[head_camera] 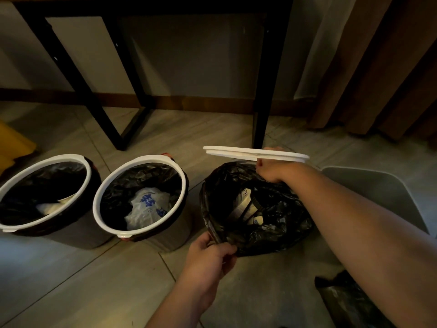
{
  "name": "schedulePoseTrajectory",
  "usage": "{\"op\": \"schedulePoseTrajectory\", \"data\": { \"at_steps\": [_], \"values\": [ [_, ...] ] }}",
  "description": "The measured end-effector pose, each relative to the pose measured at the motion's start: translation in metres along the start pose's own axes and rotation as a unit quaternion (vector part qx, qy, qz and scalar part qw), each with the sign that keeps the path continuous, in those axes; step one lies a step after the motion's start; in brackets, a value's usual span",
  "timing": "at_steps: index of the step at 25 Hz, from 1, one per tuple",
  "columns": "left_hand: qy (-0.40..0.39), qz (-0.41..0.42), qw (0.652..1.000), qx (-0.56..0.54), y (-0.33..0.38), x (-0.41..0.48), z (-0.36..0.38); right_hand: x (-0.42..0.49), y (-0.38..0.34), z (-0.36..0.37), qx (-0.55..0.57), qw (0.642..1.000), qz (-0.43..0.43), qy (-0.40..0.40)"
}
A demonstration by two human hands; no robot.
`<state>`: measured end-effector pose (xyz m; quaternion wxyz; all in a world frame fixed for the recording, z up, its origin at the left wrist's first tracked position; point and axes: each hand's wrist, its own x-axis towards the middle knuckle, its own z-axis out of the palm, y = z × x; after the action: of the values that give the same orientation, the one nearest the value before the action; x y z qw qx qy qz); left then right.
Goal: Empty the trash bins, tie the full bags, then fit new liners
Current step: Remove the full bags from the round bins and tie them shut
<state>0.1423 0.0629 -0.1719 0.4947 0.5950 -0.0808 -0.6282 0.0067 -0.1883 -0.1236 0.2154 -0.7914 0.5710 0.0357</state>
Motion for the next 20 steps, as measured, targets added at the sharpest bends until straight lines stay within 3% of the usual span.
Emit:
{"op": "schedulePoseTrajectory", "data": {
  "at_steps": [2,7,11,15,20],
  "values": [
    [0.001,0.002,1.000,-0.009,0.003,-0.002,-0.003,-0.001,-0.002,-0.001,0.004,1.000,-0.001,0.023],
    [-0.002,-0.008,0.997,-0.080,0.012,-0.009,0.001,-0.002,-0.005,-0.013,0.114,0.987,-0.005,-0.114],
    [-0.006,0.024,0.994,-0.106,0.022,-0.013,0.011,-0.006,-0.004,-0.027,0.177,0.980,0.007,-0.089],
    [-0.037,0.055,0.993,-0.097,0.030,-0.018,0.021,-0.013,-0.005,-0.032,0.159,0.984,-0.017,-0.073],
    [-0.004,0.085,0.994,-0.074,0.035,-0.023,0.024,-0.015,-0.007,-0.041,0.160,0.985,-0.033,-0.047]
  ]
}}
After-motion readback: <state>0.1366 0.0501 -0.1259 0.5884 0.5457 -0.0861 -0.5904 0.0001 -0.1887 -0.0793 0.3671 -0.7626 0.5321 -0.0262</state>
